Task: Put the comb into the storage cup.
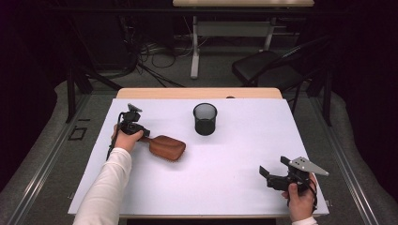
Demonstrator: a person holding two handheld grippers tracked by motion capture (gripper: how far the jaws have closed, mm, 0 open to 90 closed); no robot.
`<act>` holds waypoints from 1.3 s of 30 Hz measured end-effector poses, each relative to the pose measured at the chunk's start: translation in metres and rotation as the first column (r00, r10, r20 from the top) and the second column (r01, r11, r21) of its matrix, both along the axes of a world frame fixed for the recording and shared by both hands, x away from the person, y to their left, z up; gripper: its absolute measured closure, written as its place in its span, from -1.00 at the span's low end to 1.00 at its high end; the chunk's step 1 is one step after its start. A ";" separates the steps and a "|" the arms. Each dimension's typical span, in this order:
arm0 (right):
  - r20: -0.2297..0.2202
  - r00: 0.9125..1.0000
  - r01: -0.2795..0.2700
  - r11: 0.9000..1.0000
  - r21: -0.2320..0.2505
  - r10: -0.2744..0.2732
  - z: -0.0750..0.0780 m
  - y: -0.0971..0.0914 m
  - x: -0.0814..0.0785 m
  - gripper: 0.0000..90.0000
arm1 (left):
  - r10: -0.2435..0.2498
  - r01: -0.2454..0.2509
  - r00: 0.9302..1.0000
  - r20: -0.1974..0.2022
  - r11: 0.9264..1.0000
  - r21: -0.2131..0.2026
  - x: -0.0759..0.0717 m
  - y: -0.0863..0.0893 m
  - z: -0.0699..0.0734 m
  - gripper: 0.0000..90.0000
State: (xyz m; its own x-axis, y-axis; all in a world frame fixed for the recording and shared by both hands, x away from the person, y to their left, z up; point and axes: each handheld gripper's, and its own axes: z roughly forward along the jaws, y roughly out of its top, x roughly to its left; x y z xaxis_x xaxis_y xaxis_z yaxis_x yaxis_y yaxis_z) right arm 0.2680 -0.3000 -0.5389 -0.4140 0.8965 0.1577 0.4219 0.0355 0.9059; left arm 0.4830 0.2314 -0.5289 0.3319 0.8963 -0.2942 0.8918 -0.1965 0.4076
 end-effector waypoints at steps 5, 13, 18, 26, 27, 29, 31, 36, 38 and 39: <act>0.005 1.000 0.001 1.000 0.000 -0.001 0.000 0.001 0.000 -0.94 | -0.020 0.021 1.000 0.011 1.000 -0.003 -0.006 0.001 0.004 1.00; 0.008 1.000 0.001 1.000 -0.001 -0.001 0.000 0.001 -0.001 -0.94 | -0.035 0.035 0.999 0.015 0.999 -0.006 -0.016 -0.001 0.007 1.00; 0.010 1.000 -0.001 1.000 -0.004 0.001 0.001 0.002 -0.001 -0.94 | -0.042 0.042 0.999 0.010 0.999 -0.010 -0.022 0.000 0.005 1.00; 0.010 1.000 -0.004 1.000 -0.004 0.004 0.001 0.003 -0.001 -0.94 | -0.037 0.036 0.999 -0.009 0.998 -0.055 -0.032 0.012 0.002 1.00; 0.010 1.000 -0.004 1.000 -0.005 0.004 0.001 0.004 -0.001 -0.94 | -0.041 0.040 0.999 -0.014 0.998 -0.054 -0.033 0.014 0.002 1.00; 0.004 1.000 -0.005 1.000 -0.002 0.005 0.001 0.004 -0.002 -0.94 | -0.040 0.040 0.999 -0.011 0.997 -0.062 -0.035 0.015 0.001 1.00; 0.007 1.000 -0.004 1.000 -0.010 0.004 0.001 0.004 -0.001 -0.94 | -0.041 0.040 0.999 -0.010 0.996 -0.081 -0.040 0.018 0.000 1.00; 0.004 1.000 -0.005 1.000 -0.012 0.005 0.000 0.005 -0.001 -0.94 | -0.054 0.052 0.998 -0.019 0.993 -0.105 -0.048 0.019 -0.005 1.00; 0.004 1.000 -0.006 1.000 -0.015 0.006 0.000 0.005 -0.001 -0.94 | -0.063 0.061 0.998 -0.018 0.992 -0.115 -0.051 0.018 -0.006 1.00; 0.004 1.000 -0.007 1.000 -0.014 0.007 0.000 0.005 -0.001 -0.94 | -0.066 0.063 0.998 -0.018 0.991 -0.121 -0.053 0.018 -0.007 1.00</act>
State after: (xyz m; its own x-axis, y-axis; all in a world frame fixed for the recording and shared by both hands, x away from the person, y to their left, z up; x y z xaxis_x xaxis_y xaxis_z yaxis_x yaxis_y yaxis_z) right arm 0.2670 -0.2948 -0.5385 -0.4205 0.8959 0.1433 0.4182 0.0513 0.9069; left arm 0.4302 0.2493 -0.5358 0.3802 0.8308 -0.4064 0.8879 -0.2048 0.4119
